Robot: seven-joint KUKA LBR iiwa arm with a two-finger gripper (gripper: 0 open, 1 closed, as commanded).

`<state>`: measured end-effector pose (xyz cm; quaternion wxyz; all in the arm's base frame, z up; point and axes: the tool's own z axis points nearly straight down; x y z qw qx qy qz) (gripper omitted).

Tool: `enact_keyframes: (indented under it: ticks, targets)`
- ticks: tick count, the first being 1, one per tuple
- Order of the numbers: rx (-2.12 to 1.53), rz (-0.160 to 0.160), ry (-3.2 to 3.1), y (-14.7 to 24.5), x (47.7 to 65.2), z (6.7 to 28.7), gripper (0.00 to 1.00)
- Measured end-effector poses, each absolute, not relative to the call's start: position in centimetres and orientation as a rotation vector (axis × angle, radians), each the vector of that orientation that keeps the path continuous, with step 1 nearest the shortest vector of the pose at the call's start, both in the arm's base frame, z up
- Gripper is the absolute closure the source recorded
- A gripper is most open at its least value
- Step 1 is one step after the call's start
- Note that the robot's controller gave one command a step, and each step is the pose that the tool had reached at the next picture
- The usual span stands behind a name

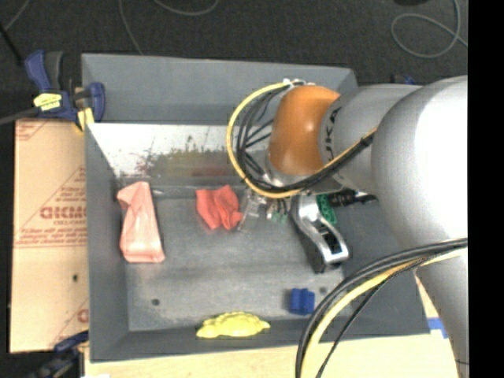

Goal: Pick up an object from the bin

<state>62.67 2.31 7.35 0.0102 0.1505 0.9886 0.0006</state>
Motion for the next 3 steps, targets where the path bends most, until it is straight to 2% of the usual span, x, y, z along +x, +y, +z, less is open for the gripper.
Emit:
enact_keyframes:
  ticks: [1, 2, 3]
  targets:
    - [0.467, -0.001, 3.087, 2.26, 62.63, 7.31, 0.00]
    - [0.463, -0.002, 3.087, 2.24, 62.66, 7.34, 1.00]
    - [0.462, -0.002, 3.087, 2.24, 62.66, 7.34, 1.00]
